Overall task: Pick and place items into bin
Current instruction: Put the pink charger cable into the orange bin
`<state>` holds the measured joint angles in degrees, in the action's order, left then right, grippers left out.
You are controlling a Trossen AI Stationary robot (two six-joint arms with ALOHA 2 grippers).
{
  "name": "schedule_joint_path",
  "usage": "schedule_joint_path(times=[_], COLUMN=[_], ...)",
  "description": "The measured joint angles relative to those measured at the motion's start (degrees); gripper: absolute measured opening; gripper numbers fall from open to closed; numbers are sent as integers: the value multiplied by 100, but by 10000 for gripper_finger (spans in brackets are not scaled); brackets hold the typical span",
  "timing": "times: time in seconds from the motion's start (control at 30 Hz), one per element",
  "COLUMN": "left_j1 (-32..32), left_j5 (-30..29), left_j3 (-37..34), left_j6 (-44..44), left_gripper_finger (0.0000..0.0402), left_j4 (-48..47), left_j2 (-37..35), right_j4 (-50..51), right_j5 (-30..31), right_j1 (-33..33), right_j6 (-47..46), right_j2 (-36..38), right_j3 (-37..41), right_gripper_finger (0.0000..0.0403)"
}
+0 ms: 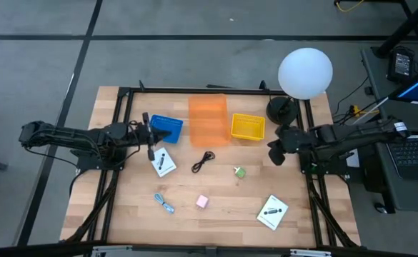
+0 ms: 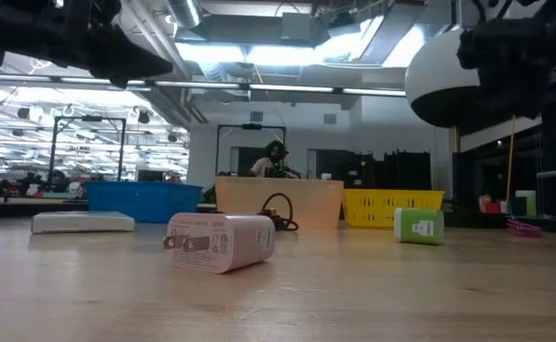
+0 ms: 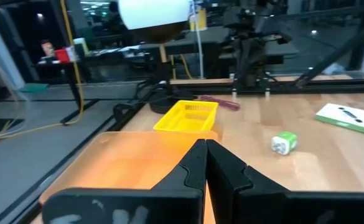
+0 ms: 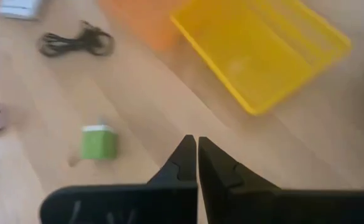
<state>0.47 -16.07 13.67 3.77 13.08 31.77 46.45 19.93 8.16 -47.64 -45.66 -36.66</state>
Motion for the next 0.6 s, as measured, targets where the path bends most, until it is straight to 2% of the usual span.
schedule_joint_path(times=[0.23,0.4,0.6], left_j1=[0,0,2], left_j5=[-149,-151,-251], left_j3=[0,0,0], left_j6=[0,0,3], left_gripper_finger=[3,3,3], left_j4=[0,2,264], left_j2=[0,0,1], right_j4=[1132,1574,1984], right_j5=[188,592,606], right_j1=[2,2,40], right_j6=[-763,-1231,-1830], right_j2=[-306,-471,-839], right_j3=[-390,-496,-672], right_gripper_finger=[0,0,0])
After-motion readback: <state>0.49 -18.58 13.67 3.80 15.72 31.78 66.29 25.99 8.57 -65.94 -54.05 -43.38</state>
